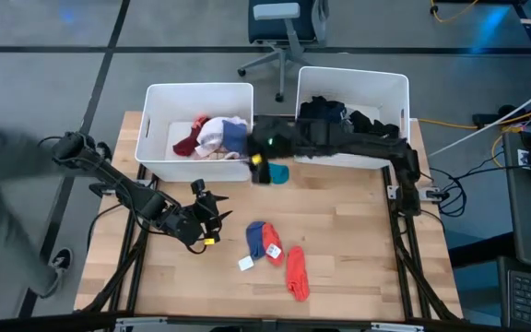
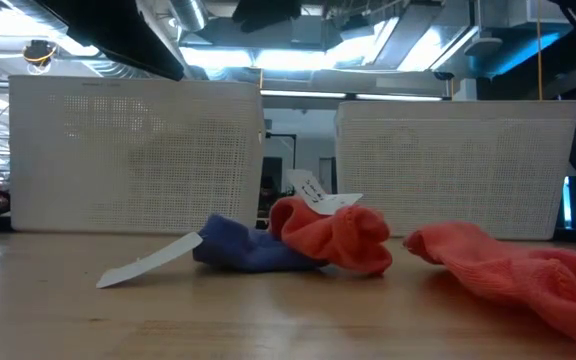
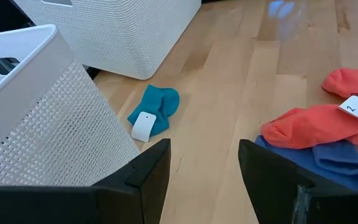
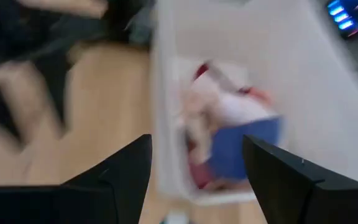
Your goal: Sort clothes
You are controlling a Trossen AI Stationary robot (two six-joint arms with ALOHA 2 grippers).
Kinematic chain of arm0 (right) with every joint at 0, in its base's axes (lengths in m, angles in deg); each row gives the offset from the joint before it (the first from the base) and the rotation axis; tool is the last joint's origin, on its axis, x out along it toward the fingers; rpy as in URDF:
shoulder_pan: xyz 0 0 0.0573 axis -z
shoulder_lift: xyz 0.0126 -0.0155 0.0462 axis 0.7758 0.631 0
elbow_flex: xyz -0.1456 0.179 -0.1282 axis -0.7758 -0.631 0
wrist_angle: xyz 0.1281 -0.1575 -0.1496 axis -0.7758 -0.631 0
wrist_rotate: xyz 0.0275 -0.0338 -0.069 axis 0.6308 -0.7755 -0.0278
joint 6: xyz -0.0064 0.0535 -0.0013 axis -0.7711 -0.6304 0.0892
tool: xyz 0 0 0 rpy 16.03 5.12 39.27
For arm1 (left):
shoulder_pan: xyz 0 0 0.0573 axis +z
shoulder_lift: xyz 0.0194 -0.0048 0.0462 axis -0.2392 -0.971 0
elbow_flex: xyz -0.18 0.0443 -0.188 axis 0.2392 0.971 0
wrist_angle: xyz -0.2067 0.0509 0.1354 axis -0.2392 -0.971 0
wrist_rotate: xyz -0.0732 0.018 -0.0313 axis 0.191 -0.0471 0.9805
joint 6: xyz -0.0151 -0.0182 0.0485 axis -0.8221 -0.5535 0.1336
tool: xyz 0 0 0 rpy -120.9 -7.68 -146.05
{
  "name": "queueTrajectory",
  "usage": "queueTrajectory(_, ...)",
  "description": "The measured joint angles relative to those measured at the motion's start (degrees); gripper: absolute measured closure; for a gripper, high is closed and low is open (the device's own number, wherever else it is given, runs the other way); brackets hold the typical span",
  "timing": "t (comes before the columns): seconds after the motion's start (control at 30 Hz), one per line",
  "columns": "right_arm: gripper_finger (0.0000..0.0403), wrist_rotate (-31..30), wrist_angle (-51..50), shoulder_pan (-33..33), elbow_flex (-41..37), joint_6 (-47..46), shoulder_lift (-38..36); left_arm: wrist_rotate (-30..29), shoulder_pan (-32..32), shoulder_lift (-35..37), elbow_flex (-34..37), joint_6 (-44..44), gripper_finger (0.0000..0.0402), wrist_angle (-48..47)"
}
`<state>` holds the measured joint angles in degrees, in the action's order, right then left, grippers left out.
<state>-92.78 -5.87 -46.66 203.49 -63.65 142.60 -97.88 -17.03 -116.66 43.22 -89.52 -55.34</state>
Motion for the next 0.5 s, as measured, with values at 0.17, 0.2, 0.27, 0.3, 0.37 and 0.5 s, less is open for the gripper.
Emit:
queueTrajectory(0.17, 0.0153, 0.6, -10.4, -5.7, -0.8, -1.0, 0.0, 0.0, -0.1, 0.0, 0.0, -0.3, 0.0222, 0.0)
queueTrajectory(0.2, 0.0153, 1.6, -10.9, -6.8, -2.0, -1.4, -0.1, 0.0, -0.2, 0.0, 0.0, -0.4, 0.0222, 0.0)
queueTrajectory(0.27, 0.0153, 4.1, -11.1, -8.9, -4.7, -2.3, 0.0, 0.0, -0.3, 0.0, 0.0, -0.4, 0.0222, 0.0)
queueTrajectory(0.3, 0.0153, 4.9, -11.2, -9.8, -6.1, -2.6, 0.1, 0.0, -0.4, 0.0, 0.0, -0.4, 0.0222, 0.0)
queueTrajectory(0.37, 0.0153, 5.6, -9.8, -11.7, -9.4, -2.7, 0.1, 0.0, -0.6, 0.0, 0.0, -0.5, 0.0222, 0.0)
queueTrajectory(0.5, 0.0153, 6.5, -3.3, -14.7, -17.9, -2.9, 0.0, 0.0, -0.6, 0.0, 0.0, -0.5, 0.0222, 0.0)
